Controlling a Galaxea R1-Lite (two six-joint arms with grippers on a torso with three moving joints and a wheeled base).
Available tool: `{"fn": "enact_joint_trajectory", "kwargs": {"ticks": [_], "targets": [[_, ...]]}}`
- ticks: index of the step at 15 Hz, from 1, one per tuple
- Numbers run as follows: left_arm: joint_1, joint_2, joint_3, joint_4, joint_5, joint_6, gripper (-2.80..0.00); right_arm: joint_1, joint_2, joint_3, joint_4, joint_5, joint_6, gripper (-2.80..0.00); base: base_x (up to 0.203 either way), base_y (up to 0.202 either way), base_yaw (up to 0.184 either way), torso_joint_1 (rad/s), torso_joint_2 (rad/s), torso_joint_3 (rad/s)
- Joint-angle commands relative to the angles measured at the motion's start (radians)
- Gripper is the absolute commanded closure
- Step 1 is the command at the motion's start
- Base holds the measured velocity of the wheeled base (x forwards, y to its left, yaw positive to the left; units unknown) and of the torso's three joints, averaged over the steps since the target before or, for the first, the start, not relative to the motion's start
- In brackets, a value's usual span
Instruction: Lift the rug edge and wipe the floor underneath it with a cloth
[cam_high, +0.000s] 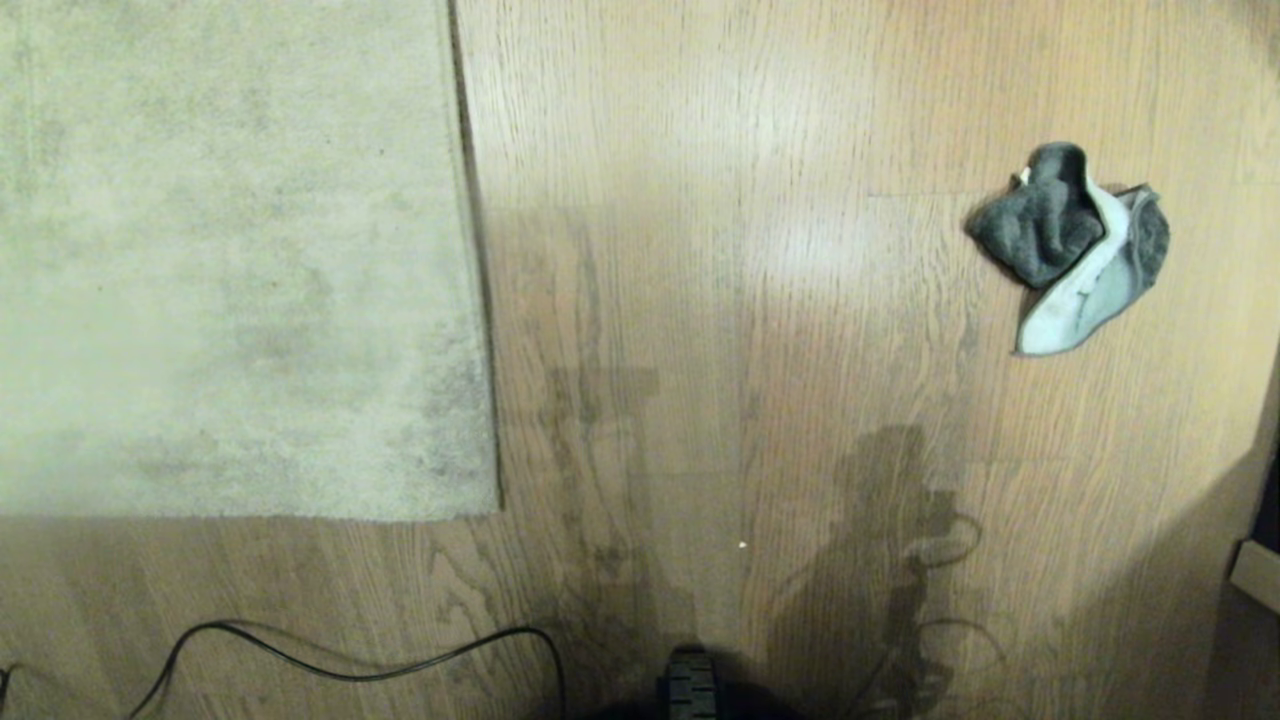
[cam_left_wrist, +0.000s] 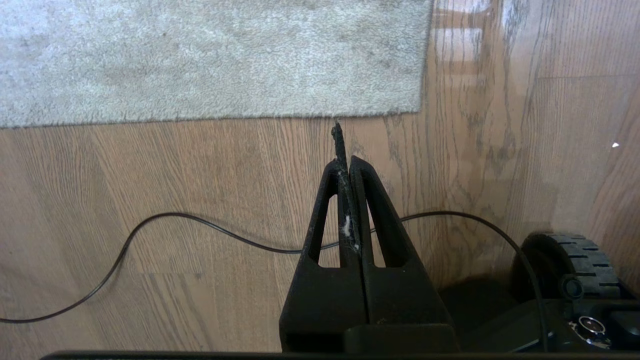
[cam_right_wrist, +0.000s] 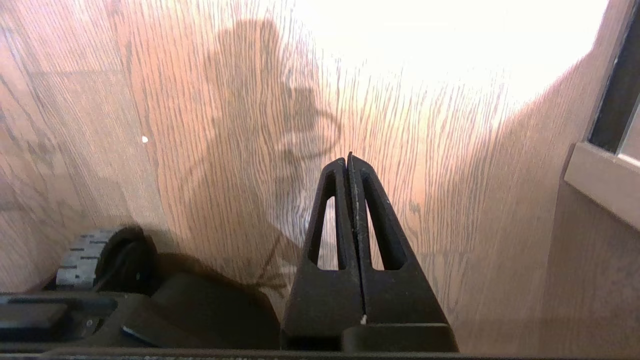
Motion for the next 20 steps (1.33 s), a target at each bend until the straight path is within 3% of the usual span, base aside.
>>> {"fn": "enact_joint_trajectory", "kwargs": {"ticks": [1,20], "targets": [[0.0,0.002,0.0,0.0,0.0,-0.001,0.0,0.0,-0.017,0.0,-0.002,0.001,-0.001,0.0,0.0,0.0,0.0,0.0,0.0,0.0],[0.0,0.002,0.0,0.0,0.0,0.001,0.0,0.0,-0.015,0.0,-0.002,0.001,-0.001,0.0,0.0,0.0,0.0,0.0,0.0,0.0]]}}
